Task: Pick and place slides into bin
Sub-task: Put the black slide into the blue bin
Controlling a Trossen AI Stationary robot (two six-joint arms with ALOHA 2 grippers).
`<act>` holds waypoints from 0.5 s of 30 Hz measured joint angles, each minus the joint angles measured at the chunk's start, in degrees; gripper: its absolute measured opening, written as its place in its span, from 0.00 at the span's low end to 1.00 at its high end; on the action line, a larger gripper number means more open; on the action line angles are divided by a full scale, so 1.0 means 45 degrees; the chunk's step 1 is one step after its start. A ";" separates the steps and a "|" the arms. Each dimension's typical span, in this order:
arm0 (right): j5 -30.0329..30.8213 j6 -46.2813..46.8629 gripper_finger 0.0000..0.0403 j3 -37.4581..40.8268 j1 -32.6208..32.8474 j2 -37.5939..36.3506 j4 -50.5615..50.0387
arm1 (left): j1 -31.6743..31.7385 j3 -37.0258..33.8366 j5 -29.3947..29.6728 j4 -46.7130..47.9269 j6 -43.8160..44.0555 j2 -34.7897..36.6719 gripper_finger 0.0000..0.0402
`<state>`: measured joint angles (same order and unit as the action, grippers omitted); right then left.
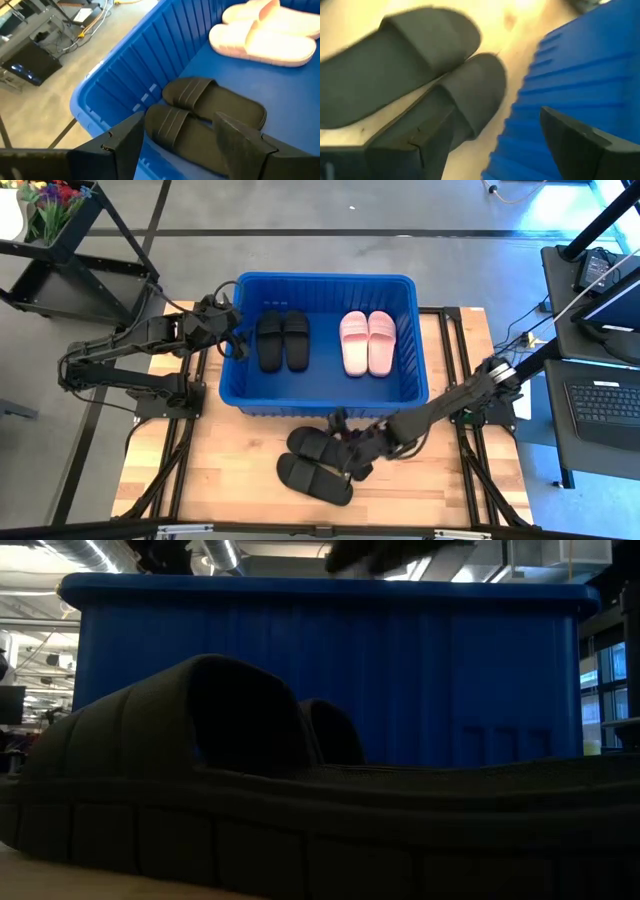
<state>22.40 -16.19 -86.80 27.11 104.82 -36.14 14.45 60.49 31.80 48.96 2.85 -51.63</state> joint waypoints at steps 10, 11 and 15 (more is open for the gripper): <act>0.0020 -0.0184 0.67 0.0005 -0.0101 0.2296 0.0081 | 0.0001 0.0000 0.0003 0.0969 0.0580 -0.0001 0.57; 0.0061 -0.0190 0.66 0.0005 -0.0101 0.2418 0.0100 | -0.0002 0.0000 0.0002 0.1068 0.0654 -0.0001 0.57; 0.0524 -0.0223 0.65 0.0005 -0.0101 0.2825 0.0741 | -0.0001 0.0000 0.0001 0.1346 0.0682 -0.0001 0.57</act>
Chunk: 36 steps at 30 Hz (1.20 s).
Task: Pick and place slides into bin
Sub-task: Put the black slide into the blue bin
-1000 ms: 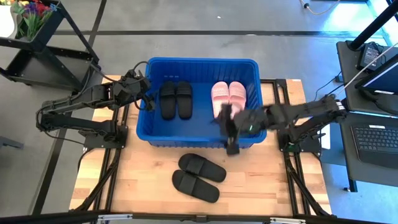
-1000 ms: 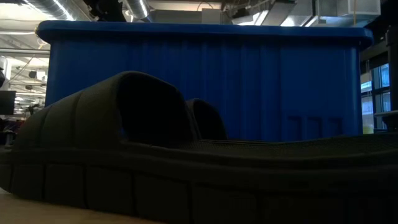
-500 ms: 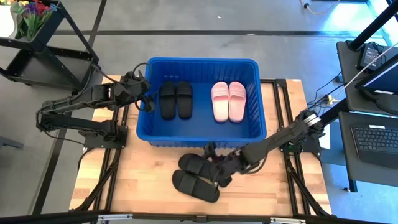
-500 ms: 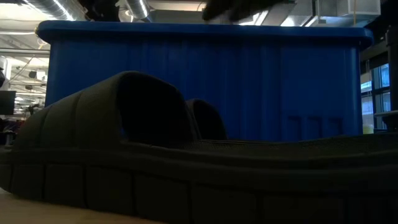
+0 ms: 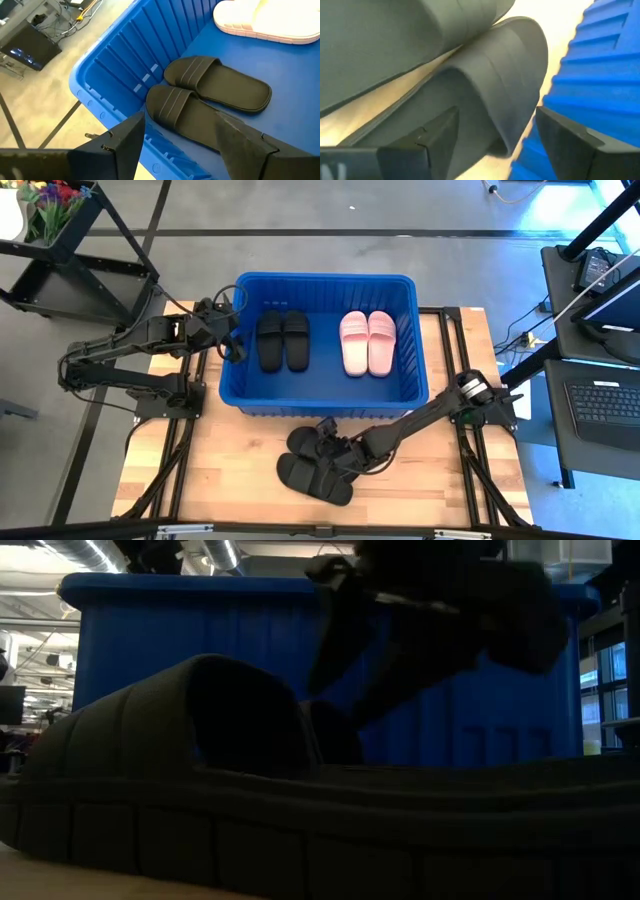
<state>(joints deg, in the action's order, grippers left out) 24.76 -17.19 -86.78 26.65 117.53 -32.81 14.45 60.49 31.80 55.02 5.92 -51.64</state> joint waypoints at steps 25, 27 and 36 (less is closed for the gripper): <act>0.0040 -0.0278 0.35 0.0000 -0.0543 0.0564 0.0872 | 0.0002 0.0000 0.0003 0.0065 0.0032 0.0000 0.57; 0.0044 -0.0281 0.28 0.0000 -0.0543 0.0564 0.0878 | 0.0002 0.0000 0.0003 0.0065 0.0027 0.0000 0.57; 0.0109 -0.0180 0.04 -0.0009 -0.0543 0.0508 0.0876 | -0.0001 0.0000 0.0003 0.0065 0.0030 0.0000 0.57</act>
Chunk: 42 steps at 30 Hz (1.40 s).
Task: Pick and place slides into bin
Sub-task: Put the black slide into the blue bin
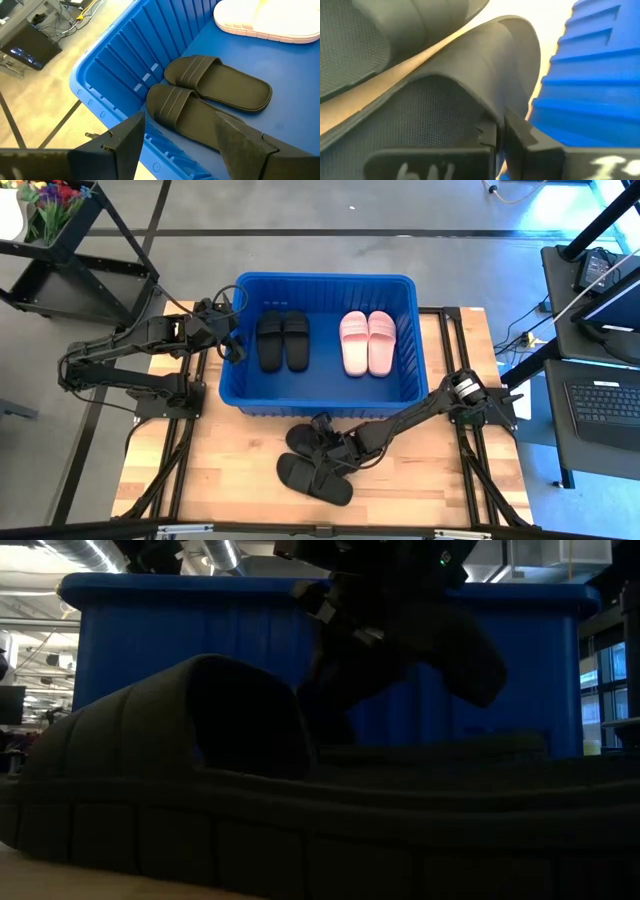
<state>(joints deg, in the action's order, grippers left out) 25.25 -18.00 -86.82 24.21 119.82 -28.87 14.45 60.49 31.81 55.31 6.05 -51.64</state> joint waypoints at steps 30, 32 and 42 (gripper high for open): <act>0.0451 0.5211 0.03 -1.0550 -0.0359 -0.1256 -0.6631 | -0.0002 0.0000 0.0010 0.0669 -0.0036 0.0000 0.57; 0.1662 0.5047 0.03 -1.0665 -0.0666 -0.1395 -0.6190 | 0.0001 0.0000 0.0010 0.0695 -0.0036 0.0000 0.57; 0.3631 0.4193 0.03 -1.0440 -0.3741 -0.1118 -0.5756 | 0.0002 0.0000 0.0015 0.0705 -0.0036 0.0004 0.57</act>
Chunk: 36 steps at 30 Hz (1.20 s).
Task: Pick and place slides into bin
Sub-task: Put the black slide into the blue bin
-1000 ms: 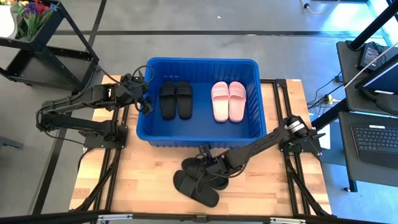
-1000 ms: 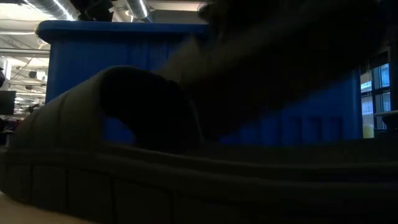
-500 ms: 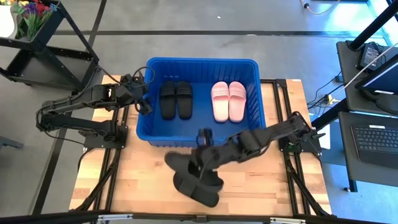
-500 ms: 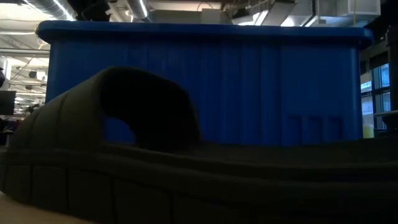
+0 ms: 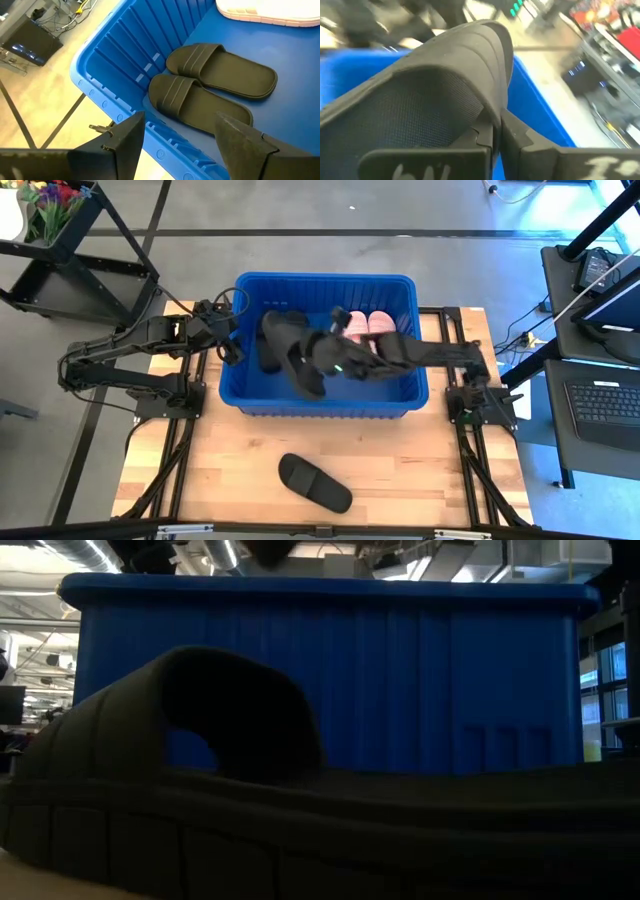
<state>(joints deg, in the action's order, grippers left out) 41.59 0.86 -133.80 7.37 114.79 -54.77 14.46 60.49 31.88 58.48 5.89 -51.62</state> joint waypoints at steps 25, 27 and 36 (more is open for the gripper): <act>-0.1831 0.1612 0.04 0.0016 -0.3179 0.5276 -0.2404 | -0.0004 0.0000 0.0087 -0.0001 -0.0010 -0.0004 0.57; -0.2010 0.2049 0.04 0.0016 -0.3163 0.5373 -0.2495 | -0.0004 0.0000 0.0096 -0.0001 -0.0006 -0.0001 0.57; -0.3230 0.2795 0.04 0.0006 -0.2814 0.5521 -0.2575 | -0.0004 0.0000 0.0097 -0.0001 -0.0005 -0.0004 0.57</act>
<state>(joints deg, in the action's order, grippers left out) 27.06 13.44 -133.78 -5.29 139.63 -66.36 14.44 60.49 32.32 58.48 5.87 -51.63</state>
